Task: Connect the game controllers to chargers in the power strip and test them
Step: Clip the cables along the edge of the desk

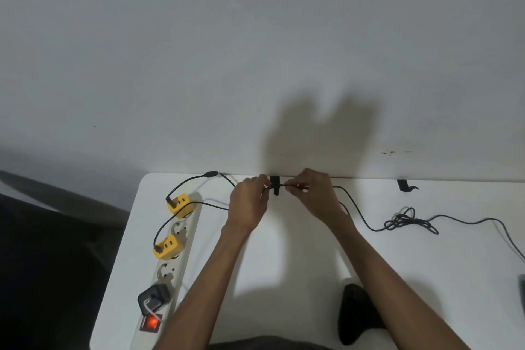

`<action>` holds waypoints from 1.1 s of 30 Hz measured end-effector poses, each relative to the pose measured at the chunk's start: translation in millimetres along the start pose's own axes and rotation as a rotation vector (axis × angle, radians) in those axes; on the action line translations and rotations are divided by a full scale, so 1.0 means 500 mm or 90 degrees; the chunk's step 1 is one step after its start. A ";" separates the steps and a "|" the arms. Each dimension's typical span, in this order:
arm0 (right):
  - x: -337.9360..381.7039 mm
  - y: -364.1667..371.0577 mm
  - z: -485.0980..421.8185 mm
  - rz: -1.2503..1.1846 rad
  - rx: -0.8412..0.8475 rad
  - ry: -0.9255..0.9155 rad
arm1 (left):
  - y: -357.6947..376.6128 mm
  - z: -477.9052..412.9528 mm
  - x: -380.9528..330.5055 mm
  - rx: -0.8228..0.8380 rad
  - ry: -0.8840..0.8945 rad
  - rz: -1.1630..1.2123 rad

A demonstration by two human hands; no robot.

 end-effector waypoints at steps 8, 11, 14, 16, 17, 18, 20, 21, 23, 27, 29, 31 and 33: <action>-0.041 0.052 -0.037 0.014 -0.024 0.025 | 0.028 -0.067 0.025 0.011 -0.026 -0.028; -0.051 0.073 -0.040 0.032 -0.025 0.065 | 0.040 -0.079 0.038 0.018 -0.031 -0.036; -0.055 0.090 -0.046 0.063 -0.033 0.093 | 0.056 -0.093 0.048 0.025 -0.034 -0.053; -0.058 0.098 -0.046 0.101 -0.035 0.101 | 0.066 -0.096 0.051 0.043 -0.033 -0.056; -0.061 0.104 -0.046 0.112 -0.028 0.105 | 0.071 -0.096 0.053 0.051 -0.035 -0.057; -0.063 0.110 -0.045 0.117 -0.018 0.106 | 0.074 -0.097 0.054 0.057 -0.041 -0.058; -0.067 0.117 -0.040 0.113 -0.018 0.098 | 0.081 -0.097 0.058 0.066 -0.054 -0.065; -0.068 0.118 -0.038 0.109 -0.025 0.091 | 0.085 -0.097 0.060 0.070 -0.057 -0.066; -0.070 0.117 -0.033 0.112 -0.029 0.073 | 0.091 -0.096 0.061 0.074 -0.060 -0.060; -0.062 0.118 -0.028 0.088 -0.011 0.071 | 0.092 -0.096 0.065 0.077 -0.072 -0.033; -0.056 0.115 -0.030 0.045 -0.021 0.100 | 0.095 -0.096 0.065 0.077 -0.075 -0.025; -0.056 0.116 -0.035 -0.002 -0.040 0.147 | 0.097 -0.097 0.067 0.079 -0.082 -0.016; -0.059 0.122 -0.040 -0.034 -0.064 0.202 | 0.099 -0.098 0.071 0.079 -0.094 -0.002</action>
Point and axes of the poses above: each hand's wrist, its own z-axis away from the middle knuckle, its own y-axis out of the palm, x = y × z, the point moved 4 cm from there along -z, towards the middle knuckle, and after that the axes turned 1 degree about x, right-handed, at the moved point
